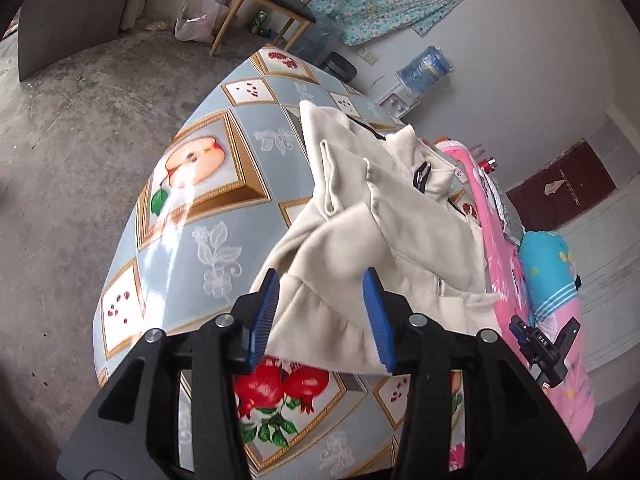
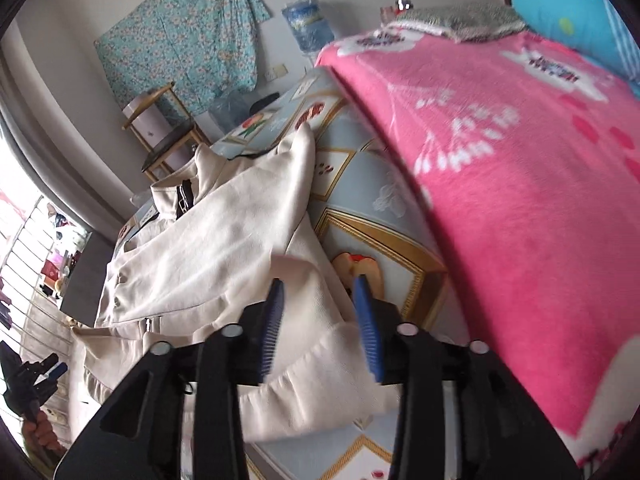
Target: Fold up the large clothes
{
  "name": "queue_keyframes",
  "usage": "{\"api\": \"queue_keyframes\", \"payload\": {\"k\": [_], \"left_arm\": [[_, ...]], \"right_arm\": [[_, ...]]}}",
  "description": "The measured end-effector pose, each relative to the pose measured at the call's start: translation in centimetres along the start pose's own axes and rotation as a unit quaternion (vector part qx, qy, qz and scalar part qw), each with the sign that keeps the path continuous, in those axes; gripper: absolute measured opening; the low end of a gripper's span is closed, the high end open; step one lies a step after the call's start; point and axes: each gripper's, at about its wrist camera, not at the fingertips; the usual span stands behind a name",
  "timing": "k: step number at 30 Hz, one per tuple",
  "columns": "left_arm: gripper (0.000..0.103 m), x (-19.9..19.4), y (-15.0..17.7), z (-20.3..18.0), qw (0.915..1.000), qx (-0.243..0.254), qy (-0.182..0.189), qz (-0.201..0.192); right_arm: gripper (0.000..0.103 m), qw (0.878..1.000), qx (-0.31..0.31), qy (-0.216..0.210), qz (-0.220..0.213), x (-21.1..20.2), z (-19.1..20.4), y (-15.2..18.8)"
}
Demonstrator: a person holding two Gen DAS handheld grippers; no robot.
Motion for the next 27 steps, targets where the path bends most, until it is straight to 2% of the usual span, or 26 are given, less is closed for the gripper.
{"api": "queue_keyframes", "payload": {"k": [2,4,8,12,14,17,21,24,27], "left_arm": [[0.053,-0.1,2.0,0.0,0.9998,0.0,0.012,0.016],[0.058,0.7,4.0,0.1,0.9988,-0.012,0.027,0.039],[0.06,2.9,6.8,0.7,0.9933,-0.064,0.052,0.081],[0.065,3.9,7.6,0.9,0.9894,-0.112,0.069,0.062],[0.065,4.2,7.4,1.3,0.9843,-0.145,0.085,0.054],[0.065,4.5,6.6,1.9,0.9793,-0.182,0.083,0.031],[0.062,4.9,5.6,0.9,0.9819,-0.182,0.051,-0.003],[0.051,4.8,5.8,-0.6,0.9895,-0.14,-0.002,-0.037],[0.04,4.7,6.1,-2.2,0.9918,-0.094,-0.055,-0.068]], "right_arm": [[0.056,1.0,0.004,-0.004,0.001,-1.4,0.1,1.2],[0.061,1.0,0.012,-0.011,0.015,-2.1,0.0,2.8],[0.062,0.997,0.042,-0.024,0.052,-1.8,-0.9,5.7],[0.062,0.993,0.095,-0.037,0.059,-0.6,-2.2,7.3],[0.062,0.991,0.109,-0.05,0.05,-0.1,-2.4,7.7],[0.062,0.991,0.12,-0.053,0.028,0.4,-2.4,7.8],[0.062,0.988,0.147,-0.051,-0.013,1.1,-2.6,7.4],[0.062,0.984,0.164,-0.039,-0.053,1.5,-2.4,7.5],[0.062,0.986,0.149,-0.014,-0.072,2.0,-1.7,7.4]]}}
Point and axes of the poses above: each gripper's, at about its wrist camera, not at the fingertips, and x roughly the way its jaws point, z to its left, y to its underside, and after that the axes turned 15 degrees about -y, right-handed
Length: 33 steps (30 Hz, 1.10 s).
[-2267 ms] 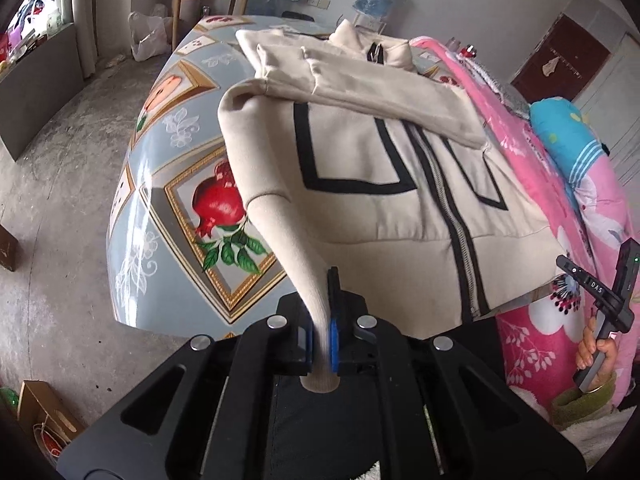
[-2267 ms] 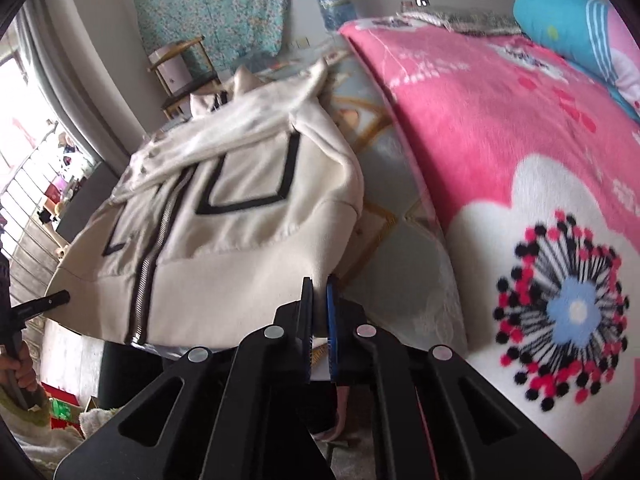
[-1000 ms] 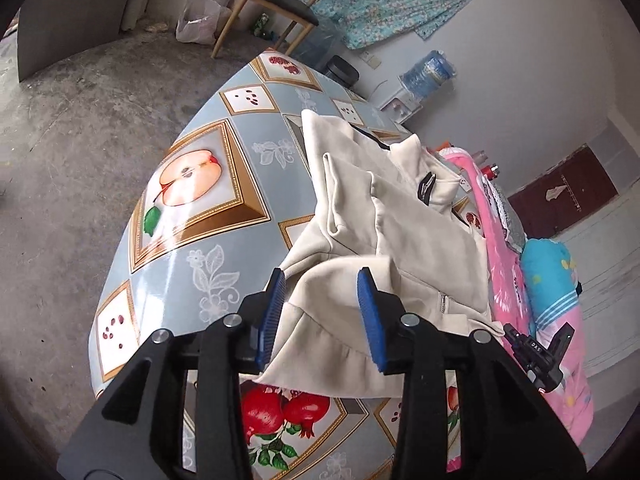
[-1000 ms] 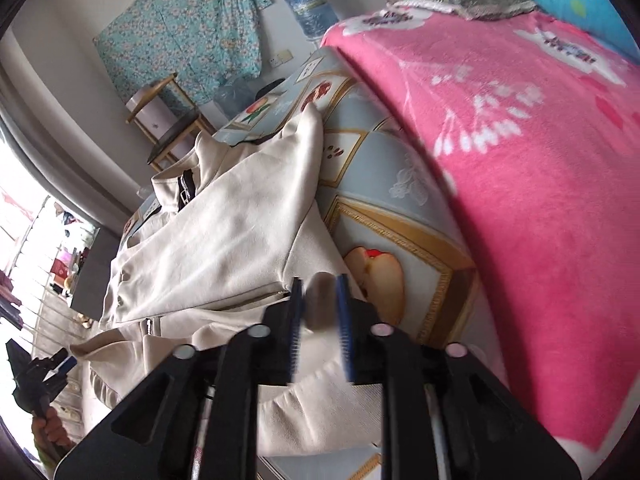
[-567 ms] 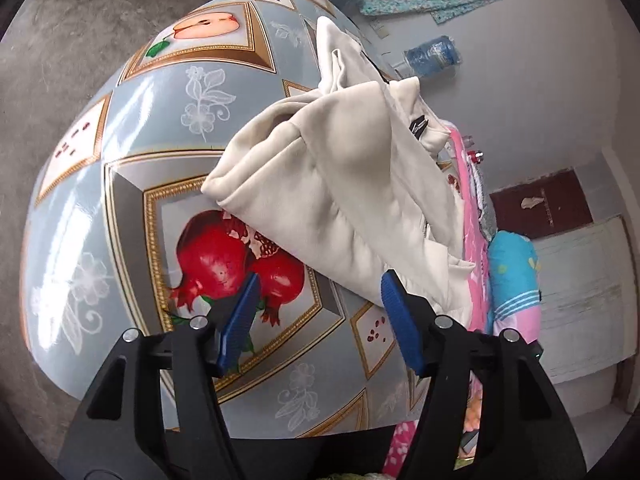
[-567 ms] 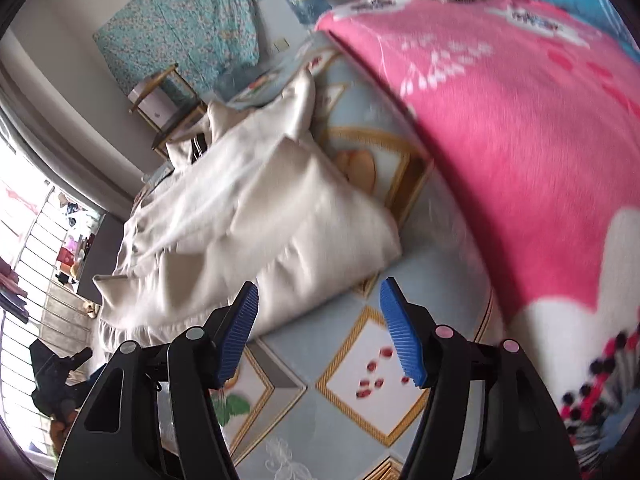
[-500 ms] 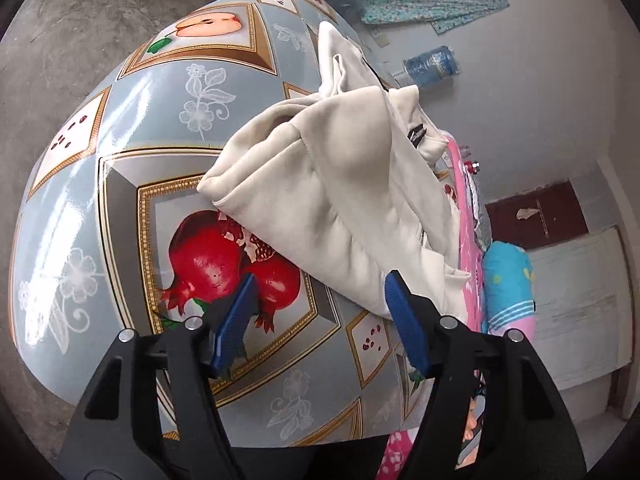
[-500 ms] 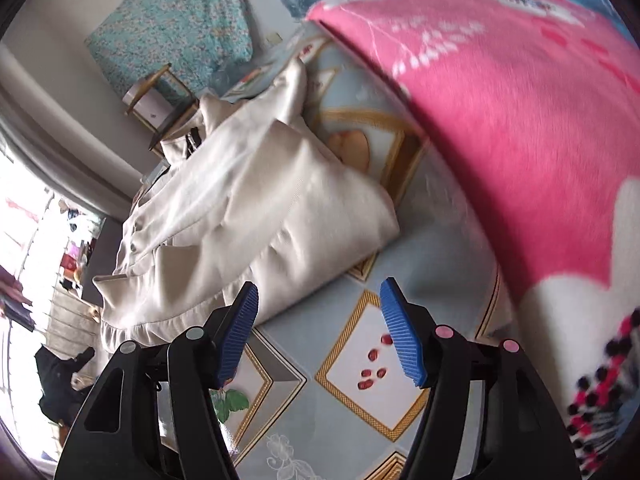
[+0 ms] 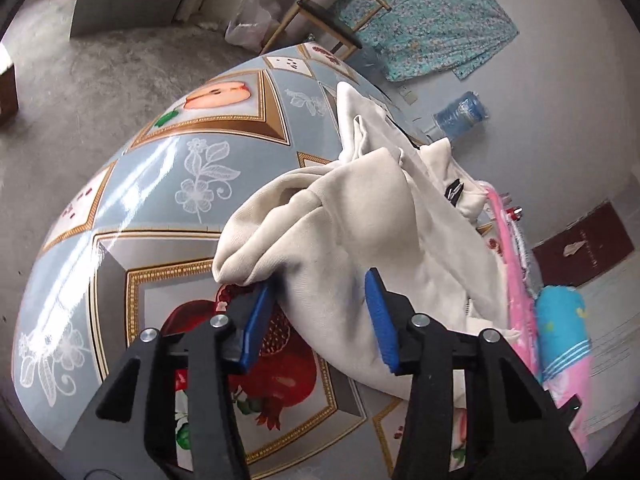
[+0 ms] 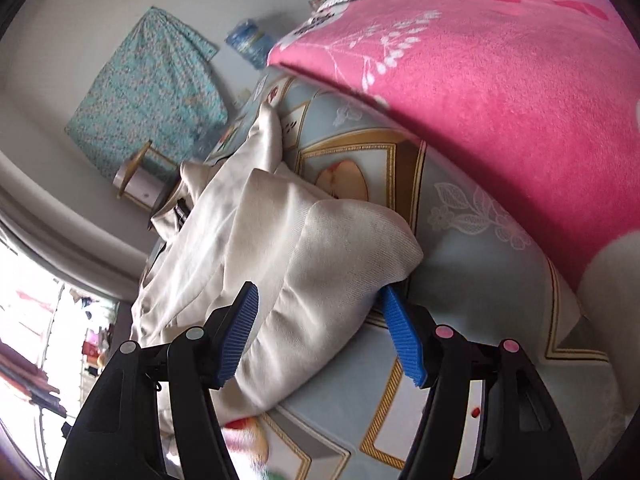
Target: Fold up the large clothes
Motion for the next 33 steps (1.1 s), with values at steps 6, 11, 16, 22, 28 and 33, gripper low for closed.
{"api": "queue_keyframes", "payload": {"k": [6,11,16,22,28,33], "left_arm": [[0.015,-0.7,1.2,-2.9,0.9865,0.129,-0.079,-0.063],[0.008,-4.3,2.6,-5.7,0.9531,0.231,-0.119,-0.155],[0.004,-9.2,3.3,-7.1,0.9319,0.269,-0.107,-0.218],[0.004,-14.4,5.0,-6.2,0.9213,0.299,-0.094,-0.23],[0.008,-15.8,7.4,-1.2,0.9355,0.301,-0.103,-0.153],[0.021,-10.4,6.3,4.9,0.9726,0.22,-0.075,-0.015]], "right_arm": [[0.029,0.989,-0.123,0.086,0.02,2.2,3.0,0.1],[0.007,0.968,-0.226,0.112,0.003,0.0,6.9,0.5],[0.005,0.967,-0.239,0.09,-0.013,-3.8,8.5,-0.2],[0.005,0.969,-0.236,0.073,-0.01,-8.8,8.4,0.8],[0.007,0.98,-0.186,0.051,0.052,-11.8,4.6,3.3],[0.023,0.99,-0.058,0.021,0.129,-10.1,-2.6,2.6]]}}
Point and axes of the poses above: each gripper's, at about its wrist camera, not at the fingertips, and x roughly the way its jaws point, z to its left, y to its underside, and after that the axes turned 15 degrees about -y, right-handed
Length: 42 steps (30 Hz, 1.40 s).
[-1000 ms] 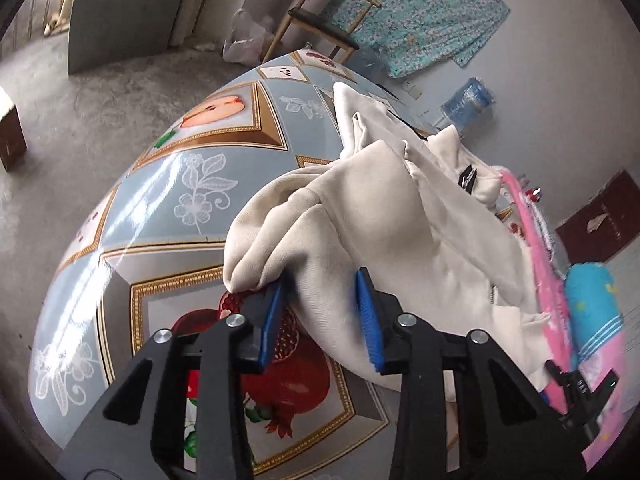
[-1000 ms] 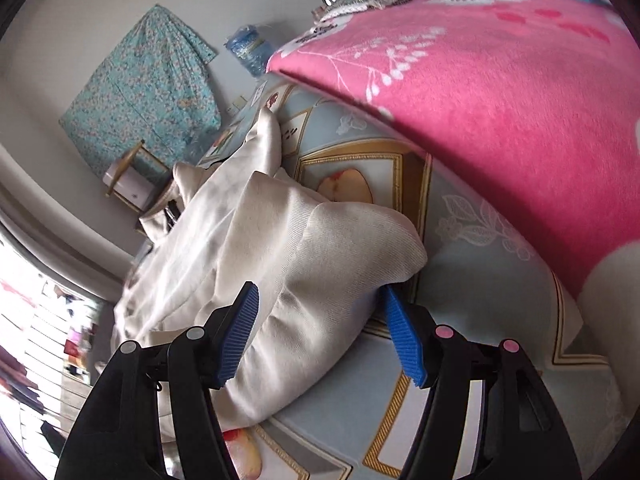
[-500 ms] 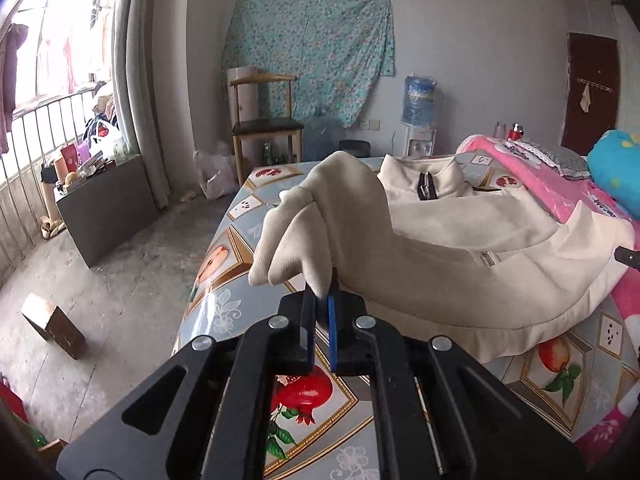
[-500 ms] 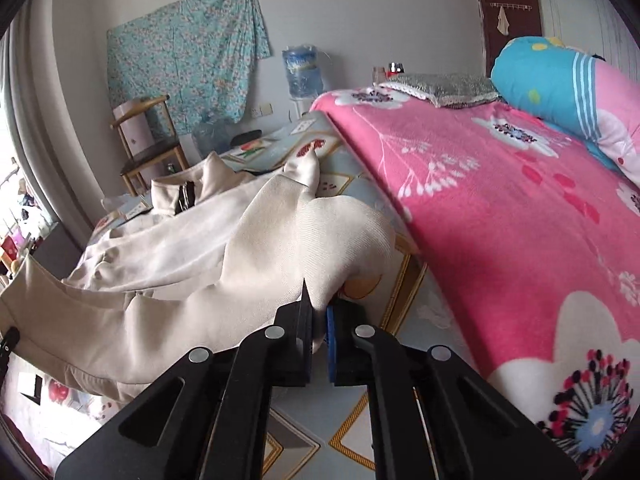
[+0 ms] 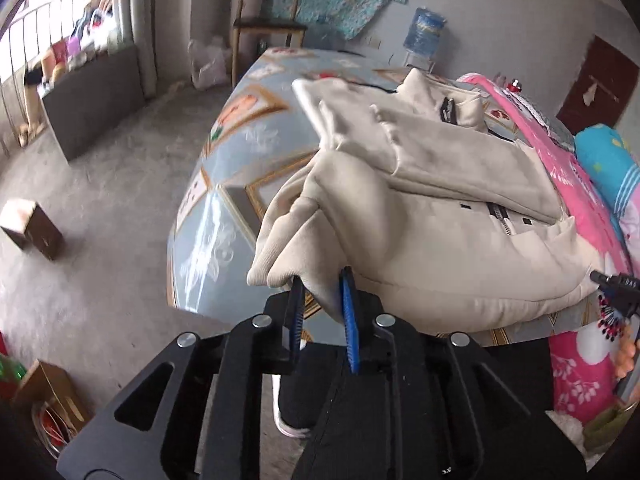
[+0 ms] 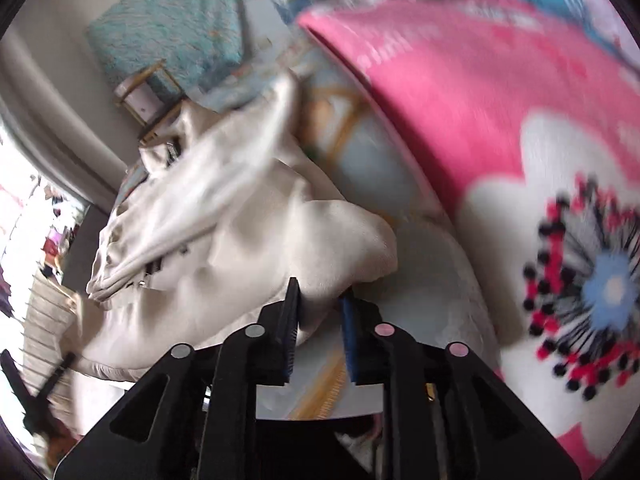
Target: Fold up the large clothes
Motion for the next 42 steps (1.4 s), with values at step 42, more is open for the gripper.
{"api": "queue_keyframes", "payload": {"k": [42], "left_arm": [[0.06,4.0,-2.7,-9.2,0.9884,0.151,0.008,-0.011]], "right_arm": [[0.056,0.945,-0.277,-0.025,0.172,12.8,17.5,4.8]]}}
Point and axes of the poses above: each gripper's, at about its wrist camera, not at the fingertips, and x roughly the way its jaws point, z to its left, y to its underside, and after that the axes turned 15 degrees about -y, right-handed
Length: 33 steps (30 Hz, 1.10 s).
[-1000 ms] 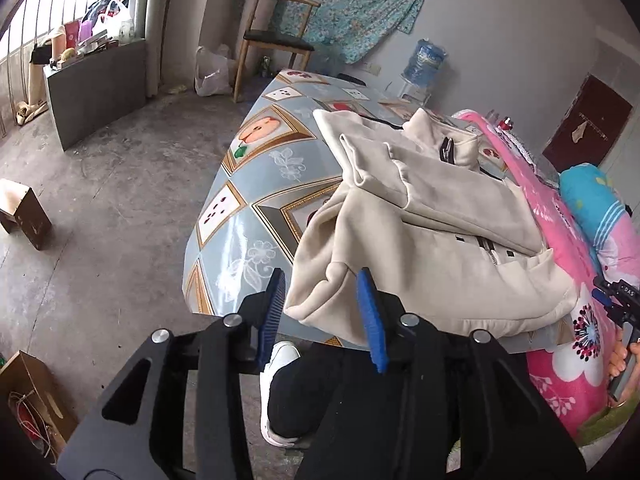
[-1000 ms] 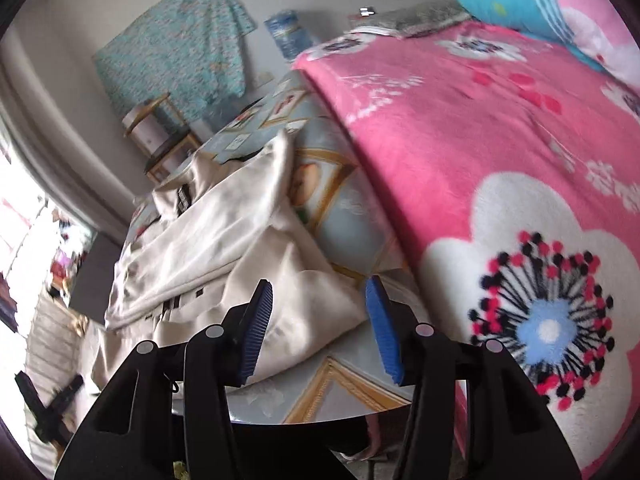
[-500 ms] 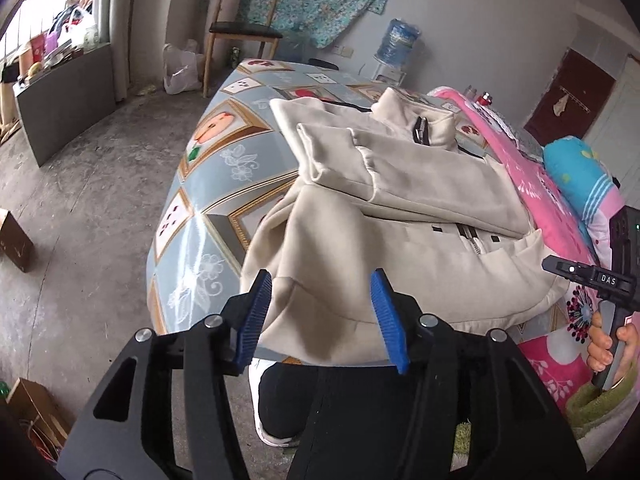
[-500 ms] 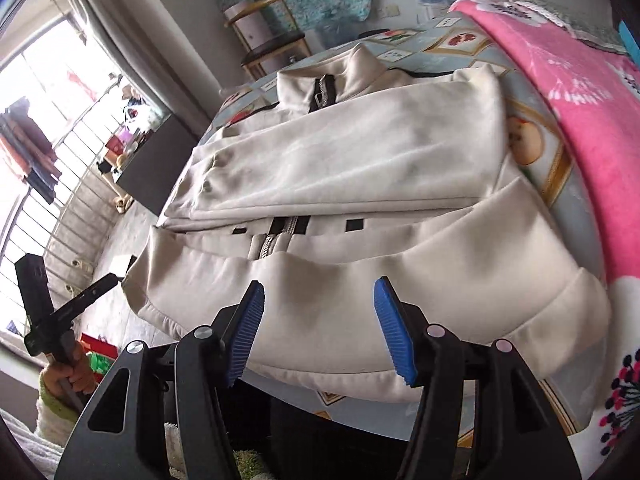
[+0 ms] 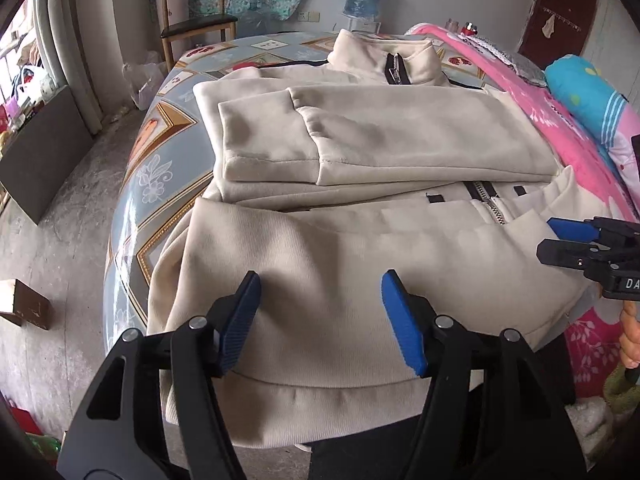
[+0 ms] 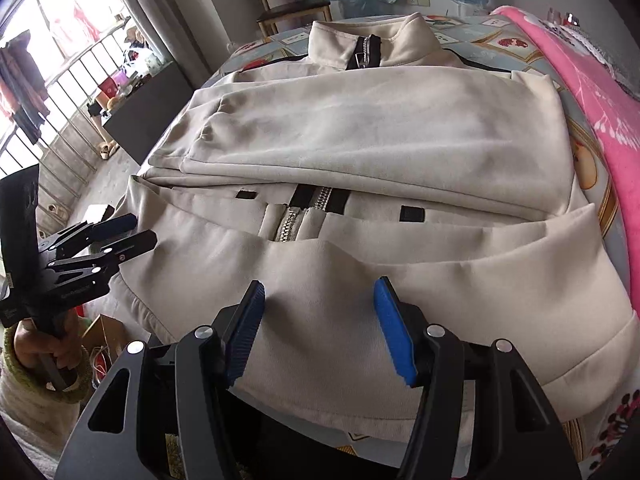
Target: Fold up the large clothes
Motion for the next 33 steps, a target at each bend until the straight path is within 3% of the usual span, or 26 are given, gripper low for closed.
{"api": "queue_keyframes", "payload": {"k": [3,6,8,10,12,18,26,30,33], "left_arm": [[0.048,0.0,0.2,-0.5,0.9993,0.016,-0.029,-0.016],[0.032,-0.3,0.3,-0.9,0.9987,0.034,-0.028,-0.027],[0.012,-0.6,0.3,-1.3,0.9973,0.053,-0.038,-0.033],[0.006,-1.1,0.1,-1.1,0.9968,0.056,-0.04,-0.041],[0.005,-2.1,-0.3,-0.6,0.9974,0.041,-0.027,-0.053],[0.004,-5.7,-2.7,0.5,0.992,0.02,-0.034,-0.12],[0.005,1.2,-1.9,-0.6,0.9962,0.044,-0.057,-0.05],[0.005,1.2,-1.9,-0.6,0.9962,0.045,-0.057,-0.048],[0.005,1.4,-2.0,-0.5,0.9965,0.045,-0.054,-0.046]], "right_arm": [[0.047,1.0,-0.019,0.008,0.009,0.8,0.6,0.0],[0.032,0.999,-0.03,0.013,0.01,1.4,0.8,0.1],[0.013,0.999,-0.034,0.011,0.006,1.2,1.0,0.1],[0.007,0.999,-0.041,0.017,0.001,0.8,1.3,-0.1],[0.006,0.999,-0.043,0.015,-0.019,-0.5,1.7,-0.4],[0.006,0.995,-0.062,0.022,-0.08,-3.4,3.0,-2.7],[0.007,0.999,-0.023,0.02,-0.03,2.4,-0.6,-2.6],[0.022,0.998,0.025,-0.009,-0.052,-0.8,-3.0,-2.5],[0.024,0.992,0.07,0.037,-0.094,-5.5,-6.7,-2.0]]}}
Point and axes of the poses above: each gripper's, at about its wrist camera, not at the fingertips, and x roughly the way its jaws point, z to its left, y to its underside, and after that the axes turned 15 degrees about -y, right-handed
